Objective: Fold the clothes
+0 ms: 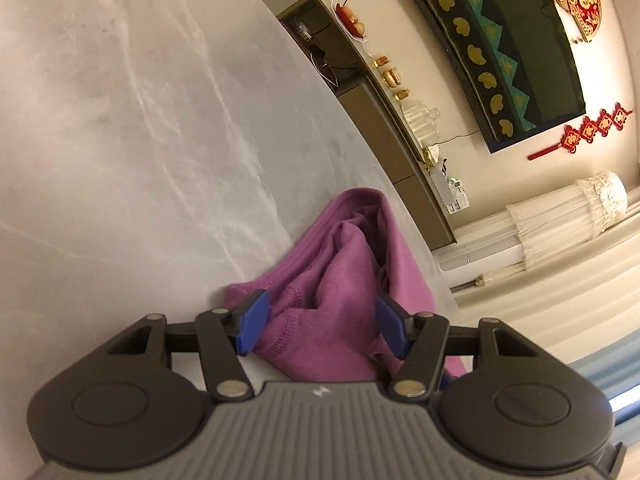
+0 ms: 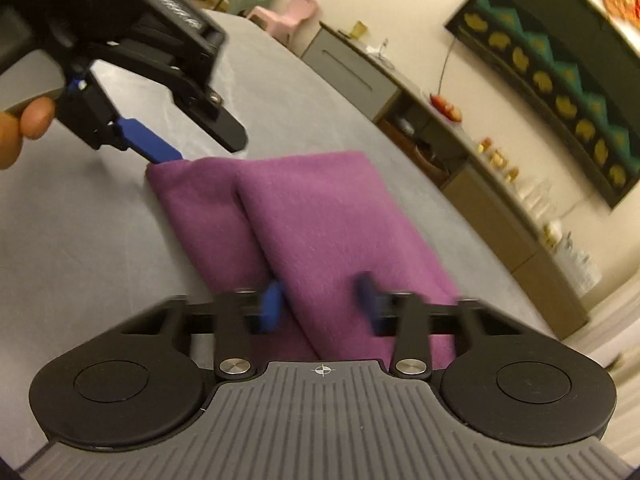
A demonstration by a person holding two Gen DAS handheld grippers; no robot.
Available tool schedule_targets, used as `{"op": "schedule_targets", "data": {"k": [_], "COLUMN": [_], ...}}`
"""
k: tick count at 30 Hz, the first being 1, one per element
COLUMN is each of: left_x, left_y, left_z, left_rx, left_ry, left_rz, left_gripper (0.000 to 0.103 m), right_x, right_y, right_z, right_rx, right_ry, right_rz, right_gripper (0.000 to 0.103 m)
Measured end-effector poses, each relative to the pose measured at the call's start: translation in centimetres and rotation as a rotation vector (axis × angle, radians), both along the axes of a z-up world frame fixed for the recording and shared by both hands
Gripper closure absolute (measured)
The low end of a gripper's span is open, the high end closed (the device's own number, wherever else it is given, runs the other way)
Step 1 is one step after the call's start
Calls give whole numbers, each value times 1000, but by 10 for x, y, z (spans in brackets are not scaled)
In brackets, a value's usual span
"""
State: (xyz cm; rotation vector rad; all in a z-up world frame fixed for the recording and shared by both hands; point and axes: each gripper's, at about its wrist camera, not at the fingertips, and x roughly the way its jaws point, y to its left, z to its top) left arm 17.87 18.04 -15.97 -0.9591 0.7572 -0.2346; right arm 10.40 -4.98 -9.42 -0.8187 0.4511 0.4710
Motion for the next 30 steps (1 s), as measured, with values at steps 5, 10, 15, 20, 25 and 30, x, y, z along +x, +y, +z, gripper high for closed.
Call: {"op": "schedule_targets", "data": {"k": [5, 10, 15, 20, 25, 30], "left_x": [-7, -6, -9, -25, -31, -37], "left_y": [5, 1, -3, -12, -47, -66], "left_z": [-1, -1, 4, 27, 27, 16], "left_rx": [-27, -29, -10, 7, 109, 238], "left_ry": [9, 10, -3, -71, -85, -80], "left_rz": [3, -9, -28, -80, -197, -234], "left_gripper": [43, 43, 43, 43, 43, 50], "right_x": [-37, -46, -45, -45, -27, -3], "right_y": [5, -3, -16, -54, -107, -134], "right_z": [-2, -24, -28, 17, 21, 0], "right_rx": [-87, -139, -141, 196, 508, 680], "right_ry": [-138, -160, -160, 17, 211, 380], "right_rz": [185, 274, 265, 89, -141, -244], "right_gripper": [101, 100, 93, 56, 61, 80]}}
